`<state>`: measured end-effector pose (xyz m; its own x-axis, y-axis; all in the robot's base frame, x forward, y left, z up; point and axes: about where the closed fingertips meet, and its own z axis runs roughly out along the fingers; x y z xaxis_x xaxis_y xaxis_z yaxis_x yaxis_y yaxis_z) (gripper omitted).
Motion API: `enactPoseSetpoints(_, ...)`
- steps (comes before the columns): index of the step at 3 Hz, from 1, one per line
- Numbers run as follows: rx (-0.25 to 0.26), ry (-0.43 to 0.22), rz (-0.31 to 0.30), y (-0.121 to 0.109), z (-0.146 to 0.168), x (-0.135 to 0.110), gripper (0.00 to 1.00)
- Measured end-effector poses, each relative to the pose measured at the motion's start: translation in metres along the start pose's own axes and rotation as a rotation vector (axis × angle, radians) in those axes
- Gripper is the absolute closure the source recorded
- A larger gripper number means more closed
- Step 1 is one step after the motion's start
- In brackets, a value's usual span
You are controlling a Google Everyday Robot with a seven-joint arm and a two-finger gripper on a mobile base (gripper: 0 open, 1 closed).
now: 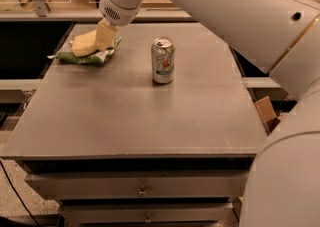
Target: Move sponge near green jalapeno chip bag
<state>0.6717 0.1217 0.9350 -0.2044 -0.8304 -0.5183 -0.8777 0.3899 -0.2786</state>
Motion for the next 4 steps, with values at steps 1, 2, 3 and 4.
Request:
enactPoseSetpoints(1,0.046,-0.015,0.024,-0.015,0.000,0.010,0.84)
enactPoseSetpoints(2,0.088,-0.056,0.031,-0.027,0.007,0.014,0.61)
enactPoseSetpoints(3,0.107,-0.108,0.032,-0.037,0.020,0.016,0.38)
enactPoseSetpoints(4,0.103,-0.155,0.037,-0.044,0.037,0.013,0.13)
